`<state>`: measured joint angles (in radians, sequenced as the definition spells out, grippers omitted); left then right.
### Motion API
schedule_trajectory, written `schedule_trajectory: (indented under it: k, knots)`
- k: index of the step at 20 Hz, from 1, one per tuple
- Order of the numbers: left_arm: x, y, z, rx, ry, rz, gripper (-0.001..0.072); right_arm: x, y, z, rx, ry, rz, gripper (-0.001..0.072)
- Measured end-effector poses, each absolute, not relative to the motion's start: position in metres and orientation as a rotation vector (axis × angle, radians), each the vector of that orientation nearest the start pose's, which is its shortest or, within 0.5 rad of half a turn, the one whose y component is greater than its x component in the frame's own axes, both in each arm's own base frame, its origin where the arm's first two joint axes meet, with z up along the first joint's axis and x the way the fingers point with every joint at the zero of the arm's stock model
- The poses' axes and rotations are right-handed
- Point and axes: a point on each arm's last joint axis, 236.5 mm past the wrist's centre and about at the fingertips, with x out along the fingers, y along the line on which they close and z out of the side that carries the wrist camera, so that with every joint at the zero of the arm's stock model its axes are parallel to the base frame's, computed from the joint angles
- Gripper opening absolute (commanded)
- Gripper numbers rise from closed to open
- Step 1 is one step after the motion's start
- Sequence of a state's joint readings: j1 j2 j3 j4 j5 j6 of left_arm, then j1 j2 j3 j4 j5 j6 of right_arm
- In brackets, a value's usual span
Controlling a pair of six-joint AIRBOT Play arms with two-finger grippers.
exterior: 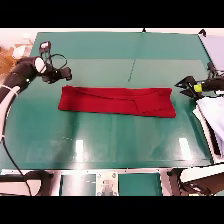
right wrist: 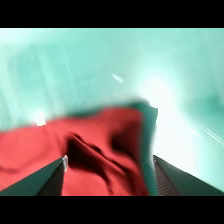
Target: Fold the shirts.
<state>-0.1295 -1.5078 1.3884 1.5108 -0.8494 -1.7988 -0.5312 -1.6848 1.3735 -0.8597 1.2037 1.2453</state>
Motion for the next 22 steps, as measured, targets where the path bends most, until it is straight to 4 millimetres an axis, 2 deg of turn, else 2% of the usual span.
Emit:
schedule_trajectory:
  k: [1, 2, 5, 9, 10, 11, 12, 14, 16, 18, 20, 22]
  knots:
    - [0.501, -0.075, 0.031, -0.194, 0.988, -0.028, 0.0235, 0.442, -0.099, -0.042, 0.769, 1.190, 0.140, 0.0686]
    - [0.500, -0.074, 0.035, -0.189, 0.994, -0.026, 0.0034, 0.436, -0.100, -0.049, 0.769, 1.213, 0.164, 0.0686]
    - [0.493, -0.073, 0.037, -0.182, 1.027, -0.023, 0.0028, 0.423, -0.090, -0.071, 0.792, 1.279, 0.274, 0.0686]
    - [0.485, -0.077, 0.036, -0.197, 1.068, -0.033, 0.0029, 0.422, -0.054, -0.085, 0.842, 1.315, 0.444, 0.0684]
    - [0.483, -0.080, 0.036, -0.205, 1.078, -0.043, 0.0029, 0.423, -0.047, -0.088, 0.839, 1.323, 0.469, 0.0654]
    - [0.482, -0.083, 0.036, -0.215, 1.080, -0.054, 0.0028, 0.426, -0.039, -0.092, 0.829, 1.330, 0.487, 0.0489]
    - [0.481, -0.088, 0.037, -0.228, 1.083, -0.069, 0.0029, 0.430, -0.035, -0.097, 0.809, 1.332, 0.489, 0.0268]
    - [0.480, -0.101, 0.039, -0.257, 1.084, -0.121, 0.0029, 0.437, -0.027, -0.103, 0.760, 1.342, 0.500, 0.0018]
    - [0.481, -0.119, 0.043, -0.292, 1.074, -0.197, 0.0028, 0.444, -0.021, -0.098, 0.728, 1.335, 0.519, 0.0014]
    - [0.481, -0.139, 0.042, -0.342, 1.081, -0.267, 0.0029, 0.452, -0.016, -0.082, 0.716, 1.324, 0.554, 0.0014]
    - [0.477, -0.168, 0.026, -0.372, 1.123, -0.333, 0.0028, 0.459, -0.014, -0.060, 0.699, 1.314, 0.580, 0.0014]
    - [0.469, -0.206, 0.003, -0.381, 1.172, -0.401, 0.0029, 0.466, -0.012, -0.028, 0.674, 1.288, 0.605, 0.0014]
